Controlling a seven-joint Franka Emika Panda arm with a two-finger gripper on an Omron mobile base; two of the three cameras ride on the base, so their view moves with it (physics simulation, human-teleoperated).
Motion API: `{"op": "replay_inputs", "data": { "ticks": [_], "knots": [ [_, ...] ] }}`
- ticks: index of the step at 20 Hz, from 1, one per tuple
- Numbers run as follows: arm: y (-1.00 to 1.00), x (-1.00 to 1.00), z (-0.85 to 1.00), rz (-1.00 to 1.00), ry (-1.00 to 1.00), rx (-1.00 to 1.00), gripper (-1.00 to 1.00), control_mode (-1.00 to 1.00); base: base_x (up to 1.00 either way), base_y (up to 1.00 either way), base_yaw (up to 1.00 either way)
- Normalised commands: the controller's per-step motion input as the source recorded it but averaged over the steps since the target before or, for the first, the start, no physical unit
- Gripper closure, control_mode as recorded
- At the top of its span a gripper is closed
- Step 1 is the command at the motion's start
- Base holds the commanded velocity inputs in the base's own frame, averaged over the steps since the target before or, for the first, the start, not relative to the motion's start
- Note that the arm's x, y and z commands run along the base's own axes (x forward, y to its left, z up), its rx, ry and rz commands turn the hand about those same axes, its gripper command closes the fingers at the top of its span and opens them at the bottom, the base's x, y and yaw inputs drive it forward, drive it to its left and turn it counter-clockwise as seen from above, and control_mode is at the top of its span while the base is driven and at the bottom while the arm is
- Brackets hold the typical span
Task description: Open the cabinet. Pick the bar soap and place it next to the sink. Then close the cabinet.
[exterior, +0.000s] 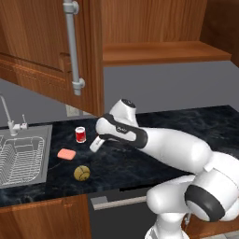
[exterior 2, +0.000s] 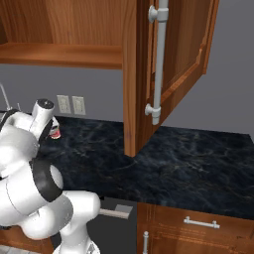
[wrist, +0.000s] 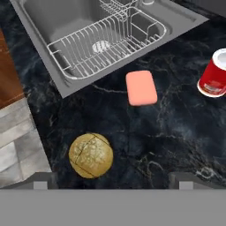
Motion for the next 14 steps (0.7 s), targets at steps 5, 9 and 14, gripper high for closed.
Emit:
{"op": "replay_inputs", "data": {
  "ticks": [5,9,14],
  "knots": [
    [-0.43,-0.43,0.47,-0.12,0.0,0.03,-1.0,-1.0,0.0,0.0,0.0],
    [-0.28,-0.32,0.29,-0.14,0.0,0.06,-1.0,-1.0,0.0,0.0,0.0],
    [-0.29,-0.22,0.2,-0.13,0.0,0.11,-1.0,-1.0,0.0,0.0,0.0]
  ]
}}
